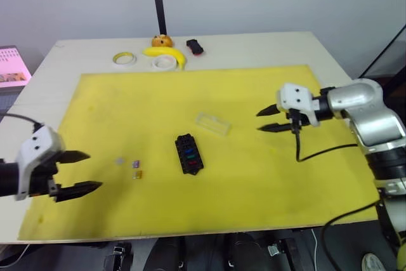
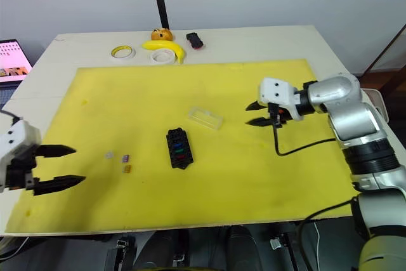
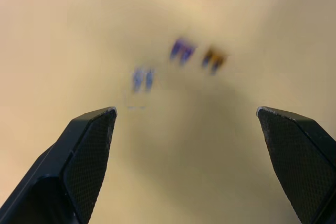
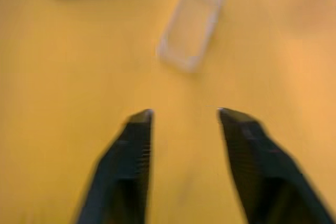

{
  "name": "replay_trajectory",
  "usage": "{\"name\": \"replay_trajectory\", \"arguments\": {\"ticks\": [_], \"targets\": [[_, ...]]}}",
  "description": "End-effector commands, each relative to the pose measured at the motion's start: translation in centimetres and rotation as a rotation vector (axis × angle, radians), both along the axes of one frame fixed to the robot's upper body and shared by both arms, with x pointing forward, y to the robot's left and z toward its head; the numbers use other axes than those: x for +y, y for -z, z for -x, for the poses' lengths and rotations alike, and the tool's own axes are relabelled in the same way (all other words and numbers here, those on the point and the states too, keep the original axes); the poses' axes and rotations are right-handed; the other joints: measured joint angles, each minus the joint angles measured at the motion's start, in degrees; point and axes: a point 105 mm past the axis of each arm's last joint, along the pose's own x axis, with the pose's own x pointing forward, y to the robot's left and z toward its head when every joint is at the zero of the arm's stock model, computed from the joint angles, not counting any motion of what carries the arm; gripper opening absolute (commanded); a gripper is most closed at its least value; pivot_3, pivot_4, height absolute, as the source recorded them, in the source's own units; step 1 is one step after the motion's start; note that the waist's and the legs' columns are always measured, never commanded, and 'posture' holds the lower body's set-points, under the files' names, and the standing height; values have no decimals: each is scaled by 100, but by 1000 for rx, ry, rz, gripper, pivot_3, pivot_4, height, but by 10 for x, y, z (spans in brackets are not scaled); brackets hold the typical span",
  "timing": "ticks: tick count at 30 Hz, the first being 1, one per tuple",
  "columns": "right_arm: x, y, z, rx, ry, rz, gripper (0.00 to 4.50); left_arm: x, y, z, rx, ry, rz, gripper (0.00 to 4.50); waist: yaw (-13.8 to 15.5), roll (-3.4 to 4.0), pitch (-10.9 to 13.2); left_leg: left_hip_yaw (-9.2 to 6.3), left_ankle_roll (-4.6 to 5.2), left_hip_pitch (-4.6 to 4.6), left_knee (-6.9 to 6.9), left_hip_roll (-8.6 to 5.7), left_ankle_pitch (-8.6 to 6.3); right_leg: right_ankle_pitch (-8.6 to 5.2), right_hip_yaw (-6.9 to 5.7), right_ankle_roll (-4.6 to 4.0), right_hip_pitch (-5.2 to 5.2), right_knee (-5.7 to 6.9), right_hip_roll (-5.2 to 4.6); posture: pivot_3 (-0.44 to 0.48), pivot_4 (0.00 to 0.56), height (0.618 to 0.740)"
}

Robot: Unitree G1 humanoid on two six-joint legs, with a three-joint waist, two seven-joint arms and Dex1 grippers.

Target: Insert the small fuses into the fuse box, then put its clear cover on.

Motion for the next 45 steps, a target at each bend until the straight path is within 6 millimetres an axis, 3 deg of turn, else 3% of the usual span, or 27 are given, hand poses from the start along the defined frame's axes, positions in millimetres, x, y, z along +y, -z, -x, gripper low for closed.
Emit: {"name": "replay_trajectory", "arguments": {"ticks": [1, 3, 11, 15, 18, 22, 25, 29, 40, 45], "targets": [[-12, -16, -2, -84, 24, 8, 3892, 9, -10, 1, -41, -4, -35, 4500, -2, 4, 15, 2, 0, 0, 0, 0, 0, 0, 1, 0, 0, 1, 0, 0, 150, 740], [-13, -22, -3, -108, 33, -8, 4427, 10, -9, 0, -43, -2, -25, 4500, -1, 1, 23, 7, 0, 0, 0, 1, 0, 0, 5, 0, -3, 2, -1, 0, 150, 740], [5, -33, 5, -143, -29, -63, 4427, 5, 0, -7, -18, 27, 17, 4500, -15, -1, 28, 14, 0, 0, -6, 2, 0, 2, 10, 4, -8, 4, 0, 0, 150, 740], [36, -44, 11, -164, -110, -154, 4427, 12, -2, -23, -9, 9, 85, 4500, 0, -2, 28, 17, -1, 0, -4, 4, 2, 3, 11, 5, -10, 10, 5, 0, 150, 740], [66, -59, 16, -235, -181, -290, 4427, 9, -4, -33, 46, -8, 246, 4500, -12, -3, 29, 18, -3, 1, 6, 9, 4, 6, 11, 10, -8, 19, 13, 0, 150, 740], [91, -58, 25, -213, -264, -308, 4427, 4, -1, -44, 135, -37, 427, 4500, -4, -8, 31, 18, -3, -1, 9, 10, 4, 22, 11, 40, -8, 22, 19, 0, 150, 740], [96, -51, 39, -33, -317, -266, 4427, 2, 13, -49, 214, -68, 477, 4500, 12, -8, 31, 26, 2, -1, 9, 8, 2, 24, 11, 43, -7, 21, 17, 0, 150, 740], [107, -68, 56, 6, -379, -351, 4427, -1, 32, -56, 297, -110, 544, 4500, 7, -21, 32, 25, 3, -1, 12, 9, 1, 24, 11, 44, -7, 24, 18, 0, 150, 740], [111, -64, 45, -39, -290, -310, 4427, -23, 59, -66, 431, -102, 640, 4500, 24, -24, 30, 22, 11, -1, 50, 9, -4, 25, 10, 45, 6, 39, 14, 0, 150, 740], [111, -64, 44, -52, -281, -298, 4427, -28, 59, -66, 436, -92, 652, 4500, 29, -23, 30, 22, 18, -1, 63, 7, -8, 26, 10, 46, 13, 39, 7, 0, 150, 740]]}}
